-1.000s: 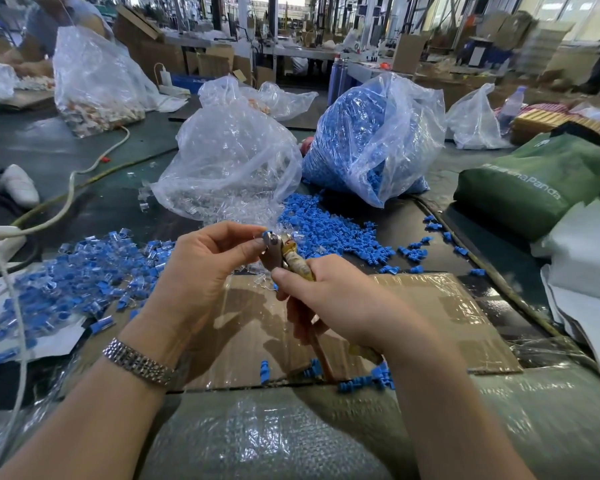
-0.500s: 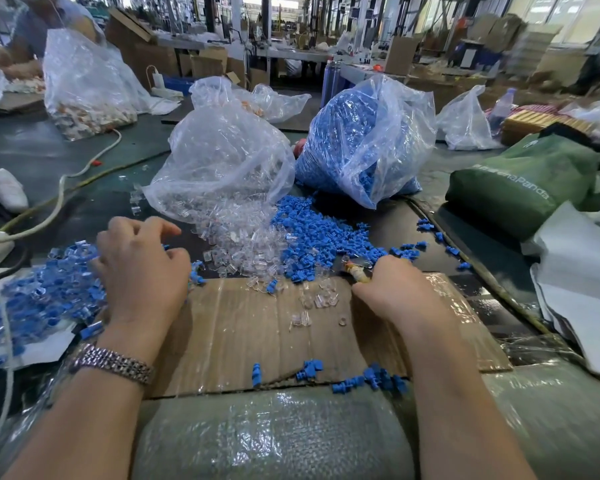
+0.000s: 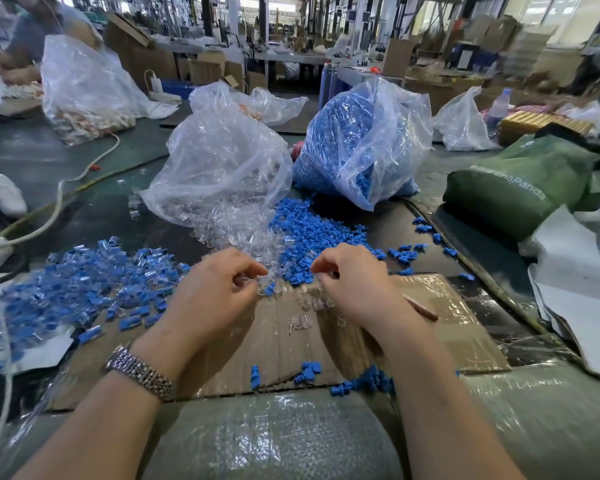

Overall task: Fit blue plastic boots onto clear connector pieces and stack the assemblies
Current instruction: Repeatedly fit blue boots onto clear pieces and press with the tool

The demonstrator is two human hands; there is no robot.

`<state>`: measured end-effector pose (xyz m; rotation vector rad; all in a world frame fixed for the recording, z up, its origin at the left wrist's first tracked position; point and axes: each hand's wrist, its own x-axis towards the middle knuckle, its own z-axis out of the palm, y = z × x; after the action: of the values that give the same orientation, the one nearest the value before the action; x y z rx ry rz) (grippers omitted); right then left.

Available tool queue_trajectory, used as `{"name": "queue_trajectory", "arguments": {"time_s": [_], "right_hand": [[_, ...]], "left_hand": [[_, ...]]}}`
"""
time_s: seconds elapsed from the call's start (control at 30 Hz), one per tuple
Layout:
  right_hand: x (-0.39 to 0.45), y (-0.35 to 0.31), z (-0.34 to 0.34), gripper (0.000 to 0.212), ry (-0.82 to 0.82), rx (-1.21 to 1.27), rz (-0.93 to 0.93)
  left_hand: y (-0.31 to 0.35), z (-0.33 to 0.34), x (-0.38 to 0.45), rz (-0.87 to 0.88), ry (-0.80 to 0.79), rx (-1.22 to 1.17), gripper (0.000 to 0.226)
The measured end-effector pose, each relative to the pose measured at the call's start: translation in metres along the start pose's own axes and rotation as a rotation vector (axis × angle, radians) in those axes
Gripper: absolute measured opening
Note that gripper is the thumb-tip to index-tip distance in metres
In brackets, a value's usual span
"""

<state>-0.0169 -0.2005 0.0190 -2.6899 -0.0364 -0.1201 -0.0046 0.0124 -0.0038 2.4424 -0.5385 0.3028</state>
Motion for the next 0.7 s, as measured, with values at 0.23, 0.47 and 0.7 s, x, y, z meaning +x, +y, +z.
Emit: {"name": "queue_trajectory", "arguments": {"time_s": [0.23, 0.47, 0.7], "right_hand": [[0.021, 0.0, 0.017, 0.023, -0.048, -0.167, -0.045], [0.023, -0.005, 0.022, 0.022, -0.055, -0.198, -0.104], [0.02, -0.013, 0.027, 0.019, -0.025, -0.279, -0.24]], "left_hand": [[0.0, 0.014, 0.003, 0.037, -0.097, 0.159, 0.016], [-0.004, 0.019, 0.004, 0.047, -0.079, 0.13, 0.016], [0.002, 0.025, 0.005, 0.082, -0.028, 0.187, 0.02]]}}
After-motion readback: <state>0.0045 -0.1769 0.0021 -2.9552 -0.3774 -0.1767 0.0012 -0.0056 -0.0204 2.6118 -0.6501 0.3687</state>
